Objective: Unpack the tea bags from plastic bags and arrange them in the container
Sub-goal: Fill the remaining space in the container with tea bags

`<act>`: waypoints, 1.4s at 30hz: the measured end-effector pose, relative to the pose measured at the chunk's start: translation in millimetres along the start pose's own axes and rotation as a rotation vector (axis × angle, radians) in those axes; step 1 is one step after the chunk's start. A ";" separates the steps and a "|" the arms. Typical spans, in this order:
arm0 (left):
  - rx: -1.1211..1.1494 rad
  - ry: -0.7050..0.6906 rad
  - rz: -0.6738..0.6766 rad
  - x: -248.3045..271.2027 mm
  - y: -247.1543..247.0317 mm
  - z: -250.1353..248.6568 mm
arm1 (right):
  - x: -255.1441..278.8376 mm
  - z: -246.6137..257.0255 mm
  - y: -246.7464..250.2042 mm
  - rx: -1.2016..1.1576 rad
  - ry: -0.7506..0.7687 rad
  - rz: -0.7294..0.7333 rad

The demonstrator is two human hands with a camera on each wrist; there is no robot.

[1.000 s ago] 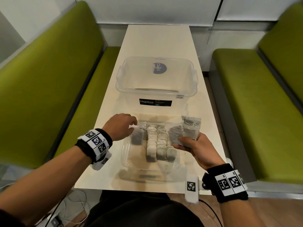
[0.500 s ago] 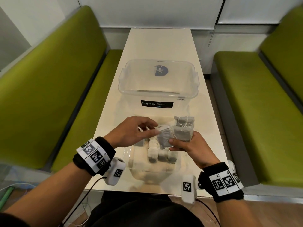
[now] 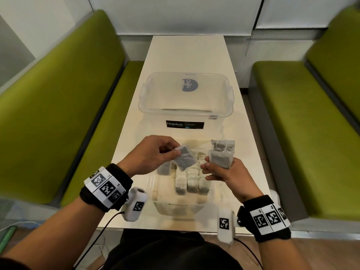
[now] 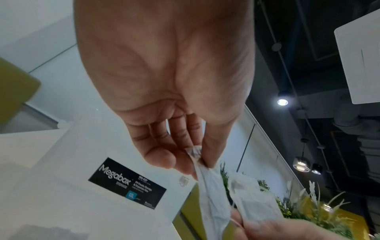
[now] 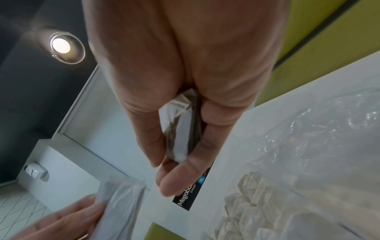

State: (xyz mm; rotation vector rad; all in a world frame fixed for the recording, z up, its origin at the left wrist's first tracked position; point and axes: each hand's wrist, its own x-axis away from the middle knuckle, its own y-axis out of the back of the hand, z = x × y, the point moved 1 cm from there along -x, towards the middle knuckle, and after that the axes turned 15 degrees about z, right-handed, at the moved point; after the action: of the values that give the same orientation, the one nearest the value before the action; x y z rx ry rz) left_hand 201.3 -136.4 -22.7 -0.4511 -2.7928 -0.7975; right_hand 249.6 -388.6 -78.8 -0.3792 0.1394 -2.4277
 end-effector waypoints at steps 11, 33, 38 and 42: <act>-0.317 0.151 -0.154 13.5 43.7 25.5 | 4.3 -6.2 23.2 -0.041 -0.015 -0.068; -0.780 0.278 0.194 -32.4 -5.7 96.8 | -1.3 -2.5 18.3 -0.096 -0.037 0.038; -0.834 0.231 0.140 -35.3 -4.3 95.0 | -2.3 -3.5 16.9 -0.113 -0.043 0.057; -0.855 0.214 0.101 -36.1 -3.0 94.3 | -3.5 -3.9 16.4 -0.109 -0.052 0.067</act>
State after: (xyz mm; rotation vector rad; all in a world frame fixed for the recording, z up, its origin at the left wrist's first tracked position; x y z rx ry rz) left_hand 223.7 -96.1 -112.7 -0.5726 -2.0933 -1.8666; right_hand 261.0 -399.0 -86.5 -0.4785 0.2588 -2.3477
